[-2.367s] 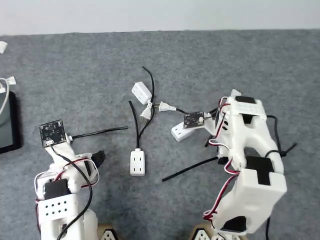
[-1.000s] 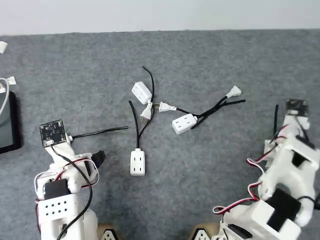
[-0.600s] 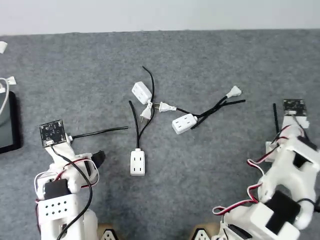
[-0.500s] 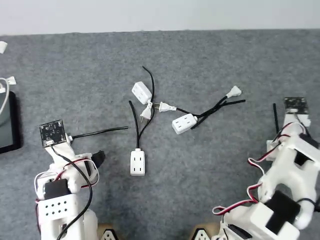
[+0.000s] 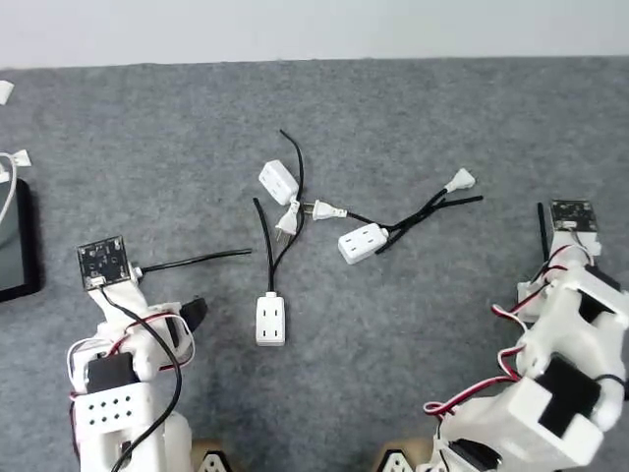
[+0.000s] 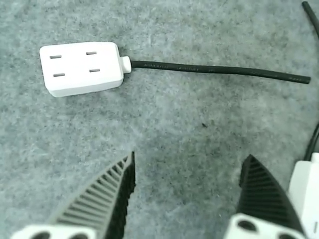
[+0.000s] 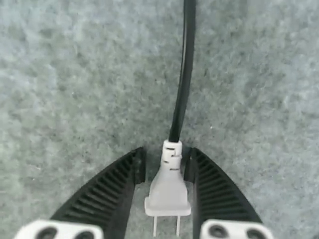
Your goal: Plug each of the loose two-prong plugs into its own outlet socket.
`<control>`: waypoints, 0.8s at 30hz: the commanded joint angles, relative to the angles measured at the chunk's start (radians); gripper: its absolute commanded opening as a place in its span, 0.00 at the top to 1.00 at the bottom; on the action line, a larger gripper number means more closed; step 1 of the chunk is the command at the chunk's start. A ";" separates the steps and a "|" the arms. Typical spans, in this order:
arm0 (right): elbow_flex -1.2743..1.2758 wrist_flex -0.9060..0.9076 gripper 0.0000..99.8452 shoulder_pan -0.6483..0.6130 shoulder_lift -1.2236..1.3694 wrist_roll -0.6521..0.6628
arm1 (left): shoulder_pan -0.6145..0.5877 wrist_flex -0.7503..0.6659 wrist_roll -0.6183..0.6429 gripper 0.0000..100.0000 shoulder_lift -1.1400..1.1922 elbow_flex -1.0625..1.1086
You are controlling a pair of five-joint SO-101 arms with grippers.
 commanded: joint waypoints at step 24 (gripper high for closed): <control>-0.190 0.022 0.96 -0.002 0.191 0.114 | 0.002 -0.029 -0.009 0.69 -0.011 -0.010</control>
